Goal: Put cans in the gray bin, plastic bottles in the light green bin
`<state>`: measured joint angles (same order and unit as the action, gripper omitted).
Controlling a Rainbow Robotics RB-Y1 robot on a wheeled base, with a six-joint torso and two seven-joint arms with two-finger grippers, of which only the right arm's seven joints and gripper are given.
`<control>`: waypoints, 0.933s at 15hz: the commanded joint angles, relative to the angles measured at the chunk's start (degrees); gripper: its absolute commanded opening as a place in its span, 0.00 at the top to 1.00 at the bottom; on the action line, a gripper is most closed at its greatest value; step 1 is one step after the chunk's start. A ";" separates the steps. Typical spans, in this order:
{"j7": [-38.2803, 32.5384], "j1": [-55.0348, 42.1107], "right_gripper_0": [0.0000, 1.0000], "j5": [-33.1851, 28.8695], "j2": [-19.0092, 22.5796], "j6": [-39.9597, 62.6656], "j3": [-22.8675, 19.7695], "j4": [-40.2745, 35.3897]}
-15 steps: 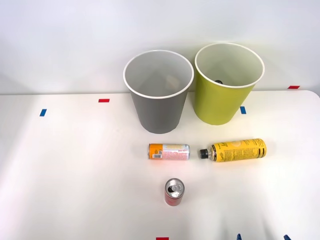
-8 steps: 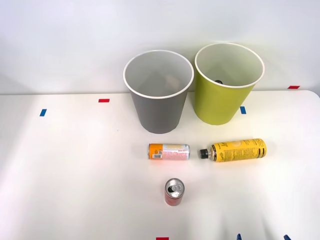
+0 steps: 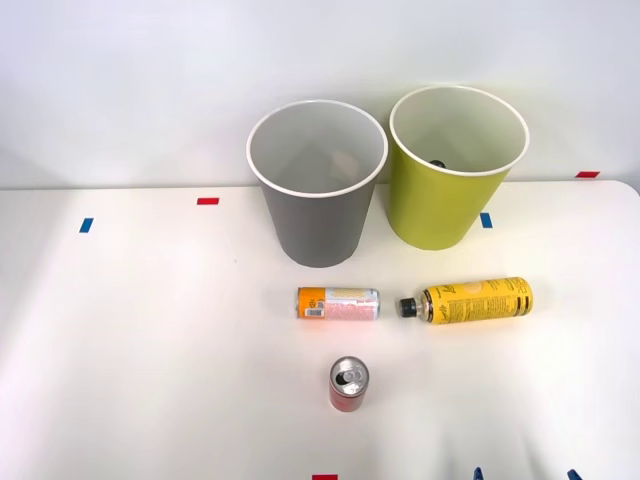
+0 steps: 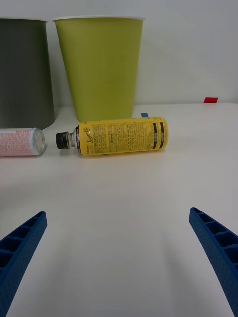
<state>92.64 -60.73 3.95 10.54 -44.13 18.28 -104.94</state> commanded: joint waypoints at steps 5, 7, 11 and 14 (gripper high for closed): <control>0.00 0.00 0.00 0.00 0.00 0.01 0.00 0.00; 0.00 0.00 0.00 0.00 0.00 0.01 0.00 0.00; 0.00 0.00 0.00 0.00 0.00 0.01 0.00 0.00; 0.00 0.00 0.00 0.00 0.00 0.01 0.00 0.00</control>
<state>92.64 -60.73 3.96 10.55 -44.13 18.28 -104.94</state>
